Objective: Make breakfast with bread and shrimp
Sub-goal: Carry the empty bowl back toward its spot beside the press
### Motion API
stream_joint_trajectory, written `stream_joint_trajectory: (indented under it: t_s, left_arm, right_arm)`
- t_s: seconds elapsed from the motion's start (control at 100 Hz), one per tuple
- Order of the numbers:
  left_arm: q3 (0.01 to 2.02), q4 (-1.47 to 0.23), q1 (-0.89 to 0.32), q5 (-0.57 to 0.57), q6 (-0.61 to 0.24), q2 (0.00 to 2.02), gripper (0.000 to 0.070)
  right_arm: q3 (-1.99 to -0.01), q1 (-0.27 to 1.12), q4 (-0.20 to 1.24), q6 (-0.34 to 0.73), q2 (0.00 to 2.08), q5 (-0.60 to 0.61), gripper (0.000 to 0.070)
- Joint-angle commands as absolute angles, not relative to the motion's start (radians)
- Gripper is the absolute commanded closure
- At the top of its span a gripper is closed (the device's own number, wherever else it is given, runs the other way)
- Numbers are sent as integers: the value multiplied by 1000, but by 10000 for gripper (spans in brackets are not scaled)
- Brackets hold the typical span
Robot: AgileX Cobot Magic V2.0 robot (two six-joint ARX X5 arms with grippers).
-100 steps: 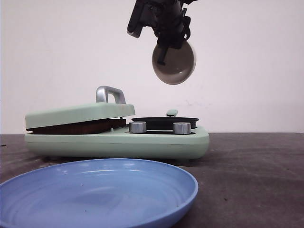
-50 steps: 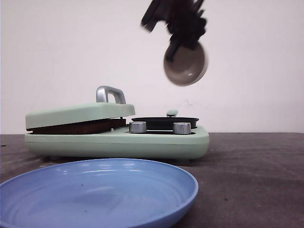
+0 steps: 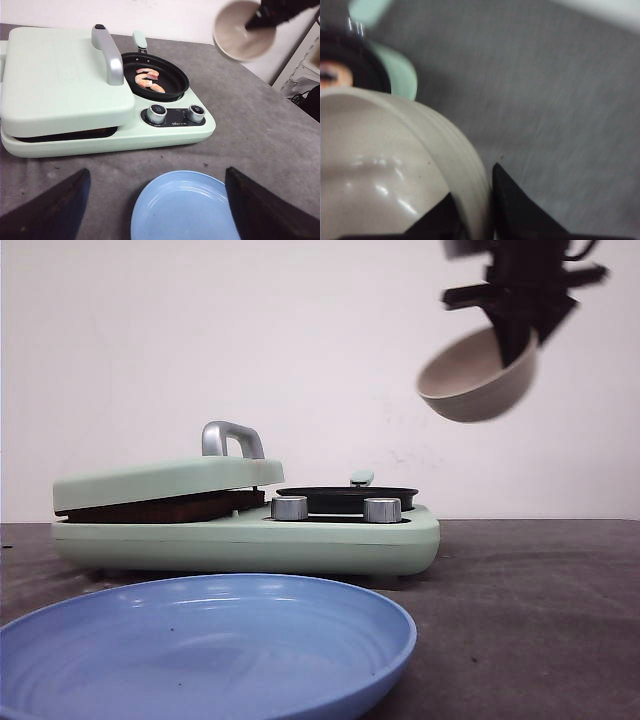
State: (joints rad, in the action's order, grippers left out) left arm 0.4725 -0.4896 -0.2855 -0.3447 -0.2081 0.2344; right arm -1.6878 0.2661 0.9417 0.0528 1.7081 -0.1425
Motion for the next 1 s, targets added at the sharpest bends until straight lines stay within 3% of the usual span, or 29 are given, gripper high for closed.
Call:
stream_joint_trajectory:
  t_s: [0.0,0.28,0.44,0.99]
  left_arm:
    - [481,-480,-288,-348,-199,235,230]
    - [481,-484,-288,-339,-203,235,230]
    - [481,-487,-288,-337,-204,235,230]
    - [481,-488,-288,-319,-211,235,230]
  right_arm:
    - [-1713,236,981,105,1716,-40,695]
    - [-1695,127,1033,104,1716,160,695]
    - [-1628,94,1022,104,1716,205,695]
    - [-1258,-21,769,156,1716,408,695]
